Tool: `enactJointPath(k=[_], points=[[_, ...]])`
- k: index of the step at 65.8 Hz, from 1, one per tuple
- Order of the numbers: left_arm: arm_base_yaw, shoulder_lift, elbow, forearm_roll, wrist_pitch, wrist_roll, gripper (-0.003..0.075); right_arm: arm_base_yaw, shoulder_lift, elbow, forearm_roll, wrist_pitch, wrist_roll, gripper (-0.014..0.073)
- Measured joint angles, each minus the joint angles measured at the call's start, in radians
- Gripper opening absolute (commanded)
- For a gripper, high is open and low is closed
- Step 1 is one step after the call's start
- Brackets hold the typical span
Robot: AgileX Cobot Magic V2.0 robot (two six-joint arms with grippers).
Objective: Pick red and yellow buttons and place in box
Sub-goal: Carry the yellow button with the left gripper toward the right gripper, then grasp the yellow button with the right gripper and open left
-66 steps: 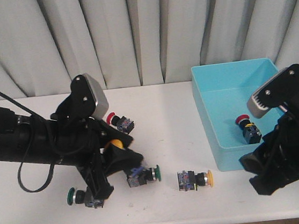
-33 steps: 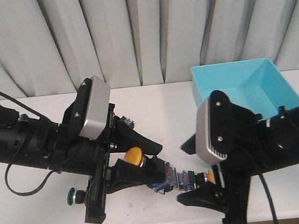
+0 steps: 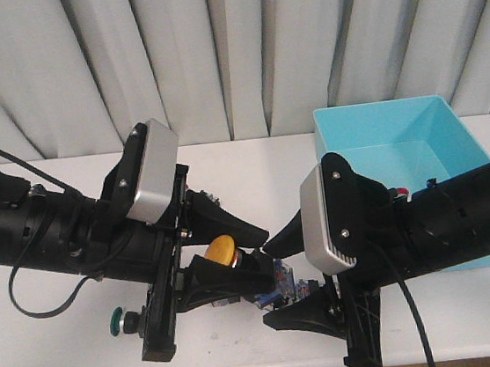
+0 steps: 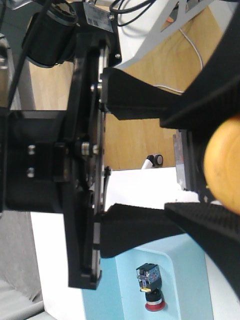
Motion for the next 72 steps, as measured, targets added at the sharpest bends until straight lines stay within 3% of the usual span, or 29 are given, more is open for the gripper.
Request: enactJointPath(k=[19,48,57,72], points=[[0.000,0.000,0.000,-0.004,0.011,0.000,0.0157,0.000,0.000,0.000,0.047,0.001,-0.044,0.0472],[0.000,0.000,0.000,-0.008,0.020,0.002,0.0170,0.000,0.000,0.000,0.051,0.048,-0.050,0.0233],[0.000,0.000,0.000,-0.008,0.022,0.002,0.0250,0.000,0.000,0.000,0.051,0.050,-0.050,0.0234],[0.000,0.000,0.000,-0.008,0.024,0.002,0.0496,0.000,0.000,0.000,0.051,0.051,-0.050,0.0234]])
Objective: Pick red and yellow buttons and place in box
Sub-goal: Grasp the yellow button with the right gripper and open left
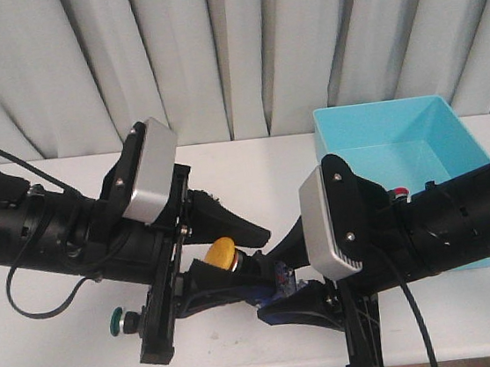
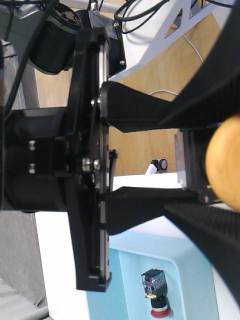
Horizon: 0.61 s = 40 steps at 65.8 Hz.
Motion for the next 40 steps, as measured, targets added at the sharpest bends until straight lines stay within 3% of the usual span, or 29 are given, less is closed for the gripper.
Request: enactJointPath(k=[10,20,32,40], points=[[0.000,0.000,0.000,0.007,-0.006,-0.006,0.0571,0.000,0.000,0.000,-0.003,-0.003,0.000,0.0234],[0.000,0.000,0.000,0.047,-0.056,-0.045,0.0571,0.000,-0.021,0.000,-0.064,-0.031,0.029,0.0234],[0.000,0.000,0.000,0.172,-0.182,-0.118,0.0565,0.000,-0.101,0.000,-0.284,-0.123,0.230,0.0238],[0.000,0.000,0.000,0.292,-0.317,-0.211,0.0566,-0.001,-0.147,0.000,-0.502,-0.196,0.489,0.0238]])
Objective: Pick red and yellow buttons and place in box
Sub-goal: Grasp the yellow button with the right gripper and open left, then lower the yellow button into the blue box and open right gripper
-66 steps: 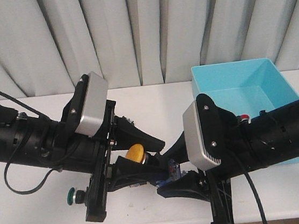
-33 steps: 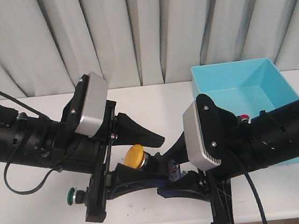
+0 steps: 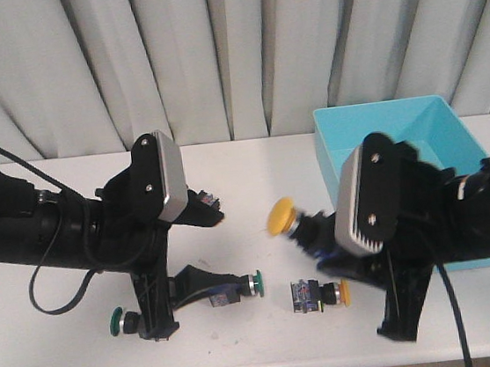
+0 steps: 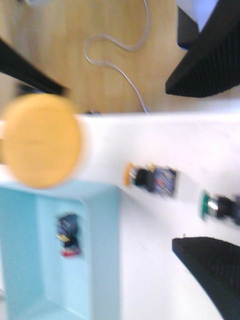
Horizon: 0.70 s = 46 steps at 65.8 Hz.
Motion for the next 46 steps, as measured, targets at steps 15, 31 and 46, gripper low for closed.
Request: enactJointPath(k=[15,31,46], points=[[0.000,0.000,0.000,0.211,-0.185,-0.225,0.0566,-0.178,0.033,-0.059,-0.345,-0.065,0.692,0.0241],[0.000,0.000,0.000,0.244,-0.198,-0.267,0.0566,-0.375,0.268,-0.232,-0.488,0.074,1.020,0.0245],[0.000,0.000,0.000,0.245,-0.188,-0.272,0.0566,-0.393,0.560,-0.448,-0.493,0.130,1.036,0.0245]])
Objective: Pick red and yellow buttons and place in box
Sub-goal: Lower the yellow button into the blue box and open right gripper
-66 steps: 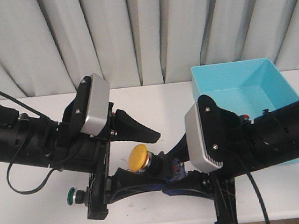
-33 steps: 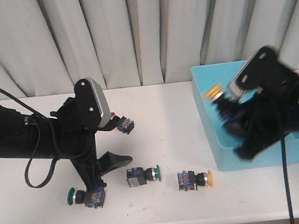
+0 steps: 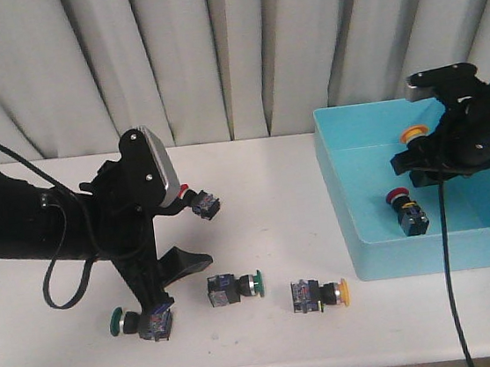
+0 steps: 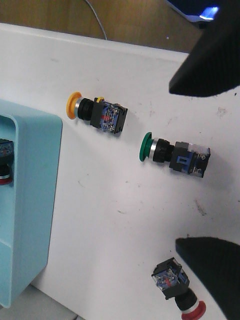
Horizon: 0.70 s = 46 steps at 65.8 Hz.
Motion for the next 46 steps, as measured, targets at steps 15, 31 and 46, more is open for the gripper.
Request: enactJointPath(k=[15,31,46], points=[[0.000,0.000,0.000,0.001,0.040,-0.015,0.0566,-0.001,0.284,-0.268,-0.043,0.032,0.002,0.0245],[0.000,0.000,0.000,0.002,0.084,-0.015,0.0566,-0.001,0.504,-0.492,-0.067,0.050,0.002,0.0247],[0.000,0.000,0.000,0.004,0.108,-0.015,0.0566,-0.001,0.590,-0.558,-0.108,0.068,0.002,0.0317]])
